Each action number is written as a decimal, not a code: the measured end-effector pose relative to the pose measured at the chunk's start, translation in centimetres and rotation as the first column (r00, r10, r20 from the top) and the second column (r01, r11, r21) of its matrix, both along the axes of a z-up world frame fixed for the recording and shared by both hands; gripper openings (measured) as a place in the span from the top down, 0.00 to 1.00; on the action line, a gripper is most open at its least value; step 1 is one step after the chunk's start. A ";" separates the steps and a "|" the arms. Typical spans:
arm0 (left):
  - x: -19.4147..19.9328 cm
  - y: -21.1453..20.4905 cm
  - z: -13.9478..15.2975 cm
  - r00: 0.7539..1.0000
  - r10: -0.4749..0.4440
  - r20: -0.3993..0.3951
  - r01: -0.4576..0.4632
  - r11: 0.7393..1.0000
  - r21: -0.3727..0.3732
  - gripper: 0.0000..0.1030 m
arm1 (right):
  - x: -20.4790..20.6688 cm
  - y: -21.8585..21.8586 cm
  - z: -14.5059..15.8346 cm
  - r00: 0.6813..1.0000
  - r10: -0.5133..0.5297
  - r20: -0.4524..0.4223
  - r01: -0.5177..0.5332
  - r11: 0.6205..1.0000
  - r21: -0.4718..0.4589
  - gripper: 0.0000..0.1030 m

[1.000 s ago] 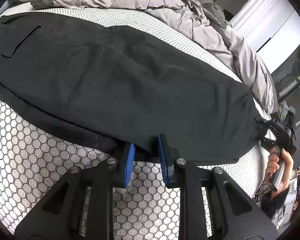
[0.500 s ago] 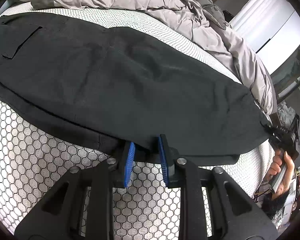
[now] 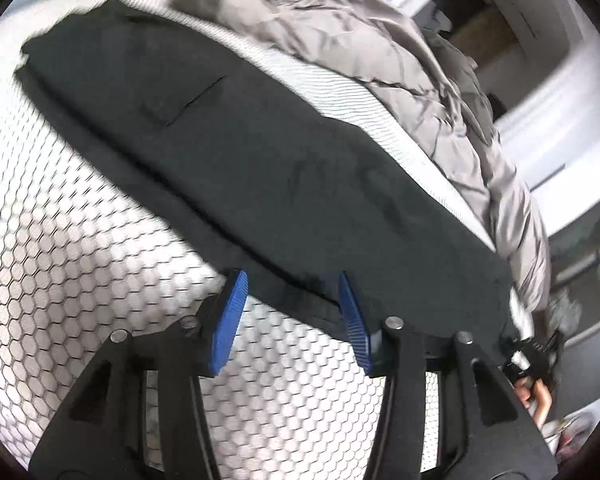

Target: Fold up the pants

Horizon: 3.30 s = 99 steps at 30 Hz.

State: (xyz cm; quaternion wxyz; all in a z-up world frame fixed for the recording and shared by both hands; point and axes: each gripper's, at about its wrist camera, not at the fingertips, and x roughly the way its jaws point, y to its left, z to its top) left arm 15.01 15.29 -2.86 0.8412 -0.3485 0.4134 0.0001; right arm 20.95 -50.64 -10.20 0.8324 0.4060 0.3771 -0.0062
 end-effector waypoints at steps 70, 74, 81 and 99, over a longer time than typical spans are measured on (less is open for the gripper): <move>1.3 11.9 -0.3 0.950 0.309 -0.040 -0.302 0.945 0.124 0.88 | 1.1 3.0 0.1 1.000 0.020 -0.015 -0.021 0.997 -0.071 0.64; -1.1 11.9 0.9 0.948 0.319 0.011 -0.319 0.944 0.085 0.87 | 1.2 2.9 0.1 1.000 0.013 -0.015 -0.014 0.998 -0.068 0.64; 1.7 9.8 -0.3 0.982 0.176 -0.065 -0.172 0.983 0.061 0.62 | 1.1 3.2 0.1 1.000 0.009 -0.017 -0.011 0.995 -0.096 0.64; 1.0 13.2 -1.4 0.945 0.328 -0.016 -0.327 0.945 0.015 0.97 | -0.2 0.8 0.3 0.999 -0.025 0.027 0.026 0.999 -0.035 0.62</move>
